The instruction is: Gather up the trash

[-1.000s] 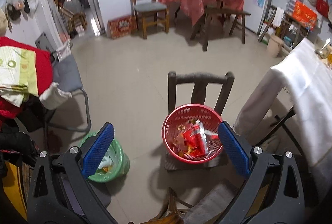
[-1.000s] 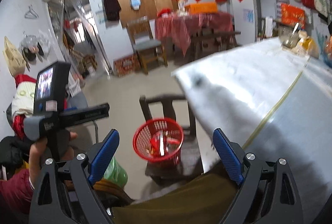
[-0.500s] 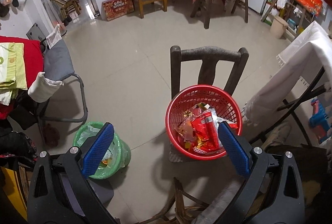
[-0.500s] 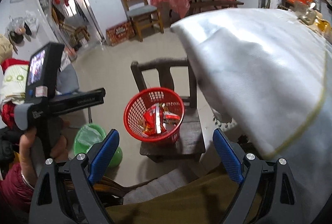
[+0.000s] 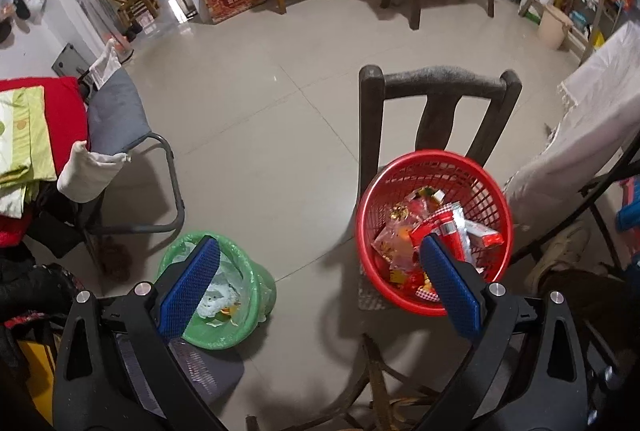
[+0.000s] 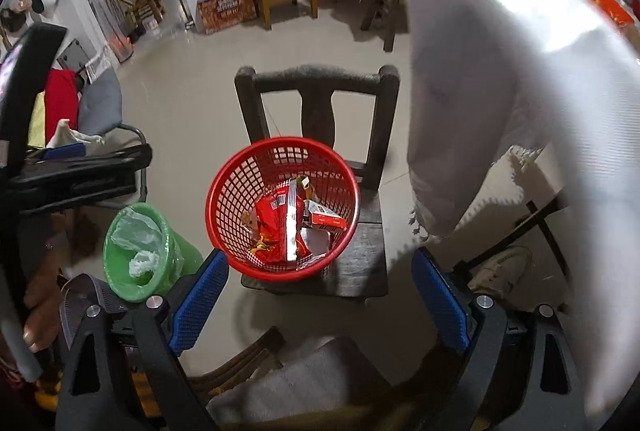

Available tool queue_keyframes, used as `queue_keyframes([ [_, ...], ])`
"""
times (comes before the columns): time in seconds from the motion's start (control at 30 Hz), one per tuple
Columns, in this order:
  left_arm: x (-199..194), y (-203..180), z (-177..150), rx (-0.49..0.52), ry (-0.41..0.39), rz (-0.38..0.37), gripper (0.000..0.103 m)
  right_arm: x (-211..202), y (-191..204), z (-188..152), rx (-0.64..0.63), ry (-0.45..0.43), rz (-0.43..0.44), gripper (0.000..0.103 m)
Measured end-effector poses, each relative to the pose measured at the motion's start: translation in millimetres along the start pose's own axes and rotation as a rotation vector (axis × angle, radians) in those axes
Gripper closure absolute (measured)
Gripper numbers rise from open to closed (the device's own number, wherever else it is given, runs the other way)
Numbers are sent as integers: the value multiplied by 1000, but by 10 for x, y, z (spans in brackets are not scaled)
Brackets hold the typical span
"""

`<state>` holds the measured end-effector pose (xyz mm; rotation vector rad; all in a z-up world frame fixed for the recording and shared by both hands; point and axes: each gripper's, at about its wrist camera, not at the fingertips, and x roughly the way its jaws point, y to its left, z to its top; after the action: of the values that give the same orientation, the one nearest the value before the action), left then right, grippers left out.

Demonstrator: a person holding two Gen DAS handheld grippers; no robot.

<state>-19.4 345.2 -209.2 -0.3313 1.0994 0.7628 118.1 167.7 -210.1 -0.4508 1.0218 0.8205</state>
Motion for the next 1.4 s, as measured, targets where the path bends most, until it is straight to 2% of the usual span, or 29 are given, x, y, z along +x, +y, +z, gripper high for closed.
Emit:
queue_keyframes([
  [0.43, 326, -150, -98, 146, 80, -86, 7, 716, -47, -13, 5, 106, -42, 12],
  [0.73, 466, -158, -138, 147, 145, -113, 7, 897, 12, 8, -24, 152, -76, 12],
  [1.13, 687, -241, -237, 249, 185, -106, 7, 990, 3, -8, -23, 194, -64, 12],
  [1.3, 685, -244, -246, 263, 182, -135, 7, 989, -13, -13, -16, 196, -61, 12],
  [1.4, 691, -286, -281, 299, 169, -121, 7, 992, -6, -13, -19, 196, -62, 12],
])
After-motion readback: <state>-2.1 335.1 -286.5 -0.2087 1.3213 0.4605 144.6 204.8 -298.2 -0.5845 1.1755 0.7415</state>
